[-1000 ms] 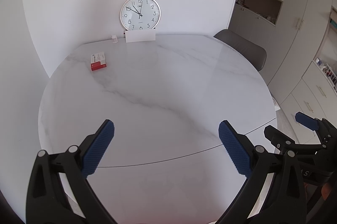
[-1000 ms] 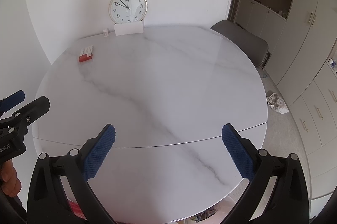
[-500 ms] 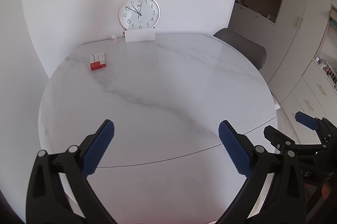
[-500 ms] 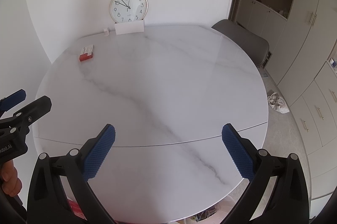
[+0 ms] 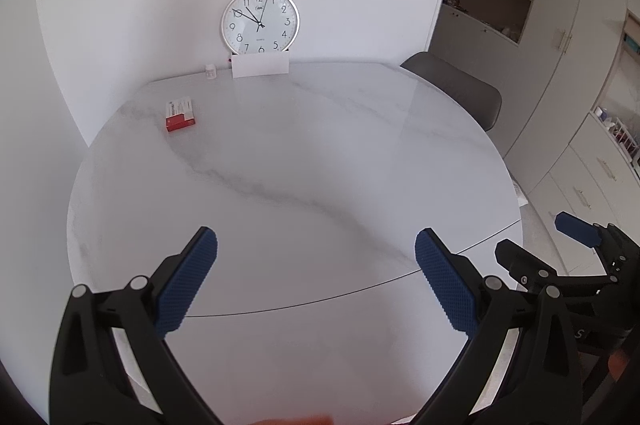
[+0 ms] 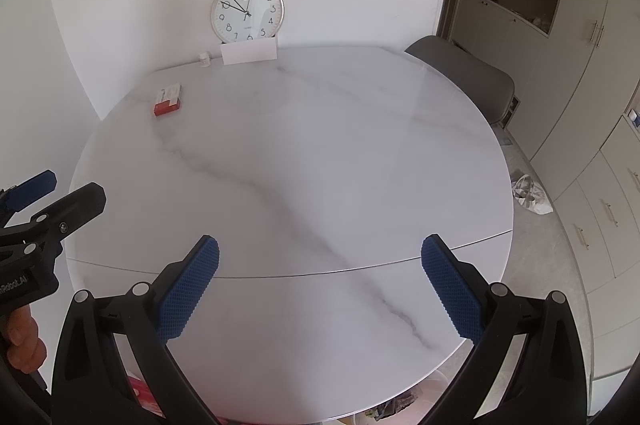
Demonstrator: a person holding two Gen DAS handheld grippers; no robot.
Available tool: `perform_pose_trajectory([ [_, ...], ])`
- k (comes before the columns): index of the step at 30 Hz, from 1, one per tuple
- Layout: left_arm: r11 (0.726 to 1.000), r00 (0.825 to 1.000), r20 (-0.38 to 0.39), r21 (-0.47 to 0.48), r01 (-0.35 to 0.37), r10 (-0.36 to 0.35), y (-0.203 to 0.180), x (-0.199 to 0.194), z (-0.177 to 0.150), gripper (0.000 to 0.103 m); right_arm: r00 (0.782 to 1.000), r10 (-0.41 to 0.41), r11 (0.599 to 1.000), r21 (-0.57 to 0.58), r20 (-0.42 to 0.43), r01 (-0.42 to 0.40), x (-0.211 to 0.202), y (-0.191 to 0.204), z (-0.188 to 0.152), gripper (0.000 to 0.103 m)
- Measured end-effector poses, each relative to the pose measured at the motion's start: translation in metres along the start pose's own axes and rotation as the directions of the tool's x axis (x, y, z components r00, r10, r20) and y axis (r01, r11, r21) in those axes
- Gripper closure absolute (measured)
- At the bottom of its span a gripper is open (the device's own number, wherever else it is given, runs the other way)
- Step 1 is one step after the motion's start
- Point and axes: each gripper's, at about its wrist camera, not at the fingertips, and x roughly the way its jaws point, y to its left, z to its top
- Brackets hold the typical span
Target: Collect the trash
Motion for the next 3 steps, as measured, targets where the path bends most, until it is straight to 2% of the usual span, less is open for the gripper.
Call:
perform_pose_trajectory([
  [3, 1.000, 1.000, 0.004, -0.001, -0.002, 0.002, 0.0003, 0.0005, 0.0007, 0.008, 1.000, 0.001, 1.000, 0.002, -0.002, -0.001, 0.0002, -0.0003, -0.0002, 0.003],
])
